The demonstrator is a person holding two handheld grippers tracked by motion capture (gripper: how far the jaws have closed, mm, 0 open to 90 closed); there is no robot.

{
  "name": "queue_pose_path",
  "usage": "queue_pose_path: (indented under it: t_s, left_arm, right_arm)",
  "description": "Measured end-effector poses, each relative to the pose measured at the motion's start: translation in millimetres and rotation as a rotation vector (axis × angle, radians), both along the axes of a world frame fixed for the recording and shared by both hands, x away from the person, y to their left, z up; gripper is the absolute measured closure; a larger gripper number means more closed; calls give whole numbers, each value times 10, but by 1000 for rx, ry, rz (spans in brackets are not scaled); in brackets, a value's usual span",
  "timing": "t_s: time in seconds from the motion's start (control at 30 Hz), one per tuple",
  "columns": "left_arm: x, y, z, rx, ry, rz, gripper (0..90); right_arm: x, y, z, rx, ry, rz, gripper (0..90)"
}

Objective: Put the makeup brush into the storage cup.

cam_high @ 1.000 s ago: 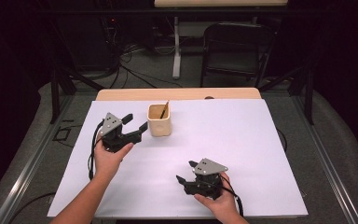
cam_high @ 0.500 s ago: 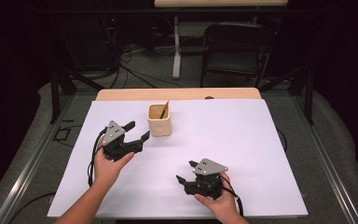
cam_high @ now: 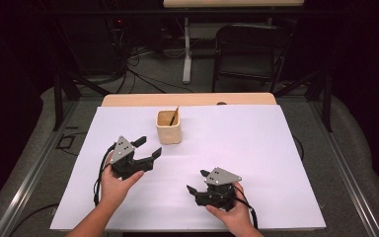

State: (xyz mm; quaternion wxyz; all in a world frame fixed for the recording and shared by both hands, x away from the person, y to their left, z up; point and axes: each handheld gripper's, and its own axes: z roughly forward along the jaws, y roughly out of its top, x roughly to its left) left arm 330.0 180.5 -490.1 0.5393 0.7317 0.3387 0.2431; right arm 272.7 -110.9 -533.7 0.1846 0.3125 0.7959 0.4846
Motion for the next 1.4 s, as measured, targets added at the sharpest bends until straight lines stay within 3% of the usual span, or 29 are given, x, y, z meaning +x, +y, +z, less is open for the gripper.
queue_pose_path:
  t_s: [0.07, 0.3, 0.63, 1.4]
  left_arm:
    - [-84, -6, -48, -23, 8, -9, 298]
    - [-84, -6, -48, -23, 8, -9, 298]
    - [-222, 27, -152, -50, 13, -12, 303]
    - [-456, -10, -370, -18, 14, -49, 309]
  right_arm:
    - [1, -1, -1, 1, 1, -1, 318]
    - [0, 1, 0, 0, 0, 0, 318]
    - [-1, 5, -2, 0, -1, 0, 318]
    - [-4, 9, -3, -3, -1, 2, 318]
